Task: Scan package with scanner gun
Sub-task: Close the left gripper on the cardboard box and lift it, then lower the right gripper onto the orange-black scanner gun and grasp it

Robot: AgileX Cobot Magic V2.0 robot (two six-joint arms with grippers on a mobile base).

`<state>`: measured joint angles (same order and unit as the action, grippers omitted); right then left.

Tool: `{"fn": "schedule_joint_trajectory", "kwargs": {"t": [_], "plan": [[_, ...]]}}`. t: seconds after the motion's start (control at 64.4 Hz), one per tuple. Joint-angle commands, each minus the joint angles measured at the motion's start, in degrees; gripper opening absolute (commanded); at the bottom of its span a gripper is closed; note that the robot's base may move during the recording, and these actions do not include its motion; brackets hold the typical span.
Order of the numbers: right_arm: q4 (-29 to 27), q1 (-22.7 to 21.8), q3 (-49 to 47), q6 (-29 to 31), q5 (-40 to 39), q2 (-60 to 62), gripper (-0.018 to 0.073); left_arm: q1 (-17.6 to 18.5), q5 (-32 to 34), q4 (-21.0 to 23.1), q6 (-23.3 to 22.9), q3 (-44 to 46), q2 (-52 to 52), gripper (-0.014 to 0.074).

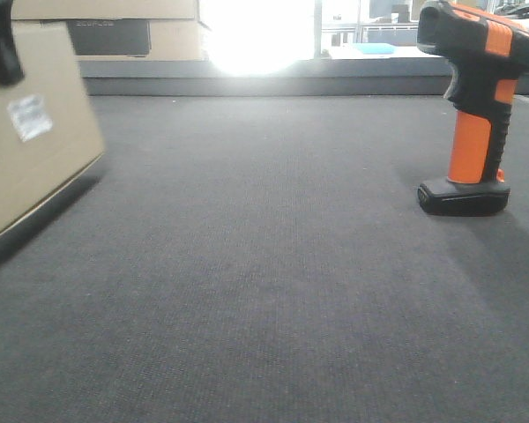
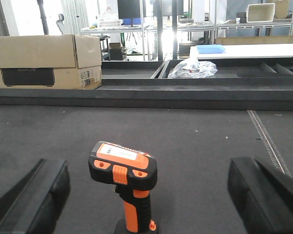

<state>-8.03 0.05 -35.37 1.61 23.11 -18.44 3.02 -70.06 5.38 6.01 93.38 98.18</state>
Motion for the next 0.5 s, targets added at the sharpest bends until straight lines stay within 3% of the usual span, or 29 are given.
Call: {"fn": "schedule_joint_trajectory", "kwargs": {"t": [0.0, 0.155, 0.482], "plan": [[0.19, 0.75, -0.35, 0.09, 0.15, -0.27, 0.0561, 0.01, 0.1, 7.48, 2.11, 0.37, -4.05, -0.0111], [0.19, 2.67, -0.35, 0.09, 3.06, -0.27, 0.0561, 0.01, 0.1, 15.45, 3.17, -2.03, -9.75, -0.0111], [0.16, 7.69, 9.13, 0.09, 1.0, -0.27, 0.0561, 0.01, 0.1, 22.5, 3.41, -9.45, -17.13, -0.0111]]}}
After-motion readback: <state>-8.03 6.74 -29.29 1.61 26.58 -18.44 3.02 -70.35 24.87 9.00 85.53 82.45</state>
